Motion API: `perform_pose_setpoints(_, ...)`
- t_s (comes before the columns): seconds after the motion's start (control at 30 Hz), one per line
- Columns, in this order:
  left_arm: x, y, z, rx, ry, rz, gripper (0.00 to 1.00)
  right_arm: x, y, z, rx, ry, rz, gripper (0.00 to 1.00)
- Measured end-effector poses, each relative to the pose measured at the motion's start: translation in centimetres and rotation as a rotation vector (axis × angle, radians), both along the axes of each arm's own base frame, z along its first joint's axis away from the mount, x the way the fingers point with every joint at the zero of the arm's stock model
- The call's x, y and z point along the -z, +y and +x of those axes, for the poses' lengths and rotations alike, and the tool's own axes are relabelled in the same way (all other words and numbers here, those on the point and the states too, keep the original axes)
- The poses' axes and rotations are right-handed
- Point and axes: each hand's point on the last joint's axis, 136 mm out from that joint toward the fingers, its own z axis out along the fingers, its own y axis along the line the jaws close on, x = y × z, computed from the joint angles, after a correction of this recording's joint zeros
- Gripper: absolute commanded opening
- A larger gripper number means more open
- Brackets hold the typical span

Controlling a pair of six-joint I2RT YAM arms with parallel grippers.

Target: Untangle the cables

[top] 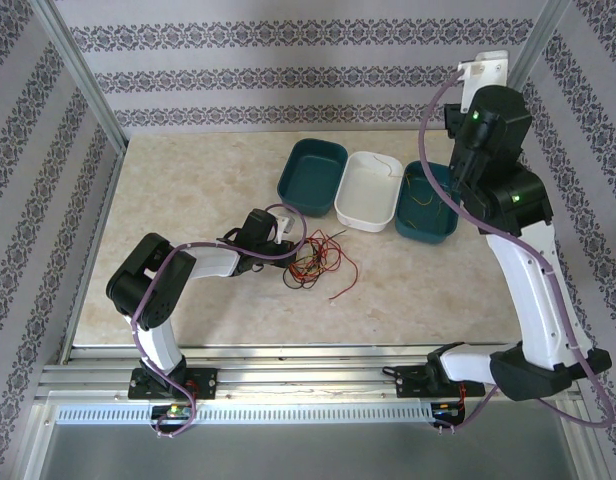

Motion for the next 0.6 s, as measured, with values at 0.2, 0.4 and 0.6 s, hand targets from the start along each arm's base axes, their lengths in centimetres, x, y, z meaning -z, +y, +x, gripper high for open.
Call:
perform_pose_setpoints(0.2, -0.1, -0.1, -0.1, 0.006, 0.001, -0.007, 0.00, -0.3, -1.6, 1.7, 0.026, 0.002, 0.027, 0.00)
perform_pose_setpoints(0.4, -0.2, -0.3, 0.0, 0.011, -0.006, -0.017, 0.00, 0.8, -3.4, 2.9, 0.047, 0.034, 0.058, 0.00)
perform_pose_setpoints(0.6, -0.4, -0.4, 0.1, 0.013, -0.016, -0.026, 0.00, 2.3, -4.7, 3.6, 0.063, 0.076, 0.082, 0.00)
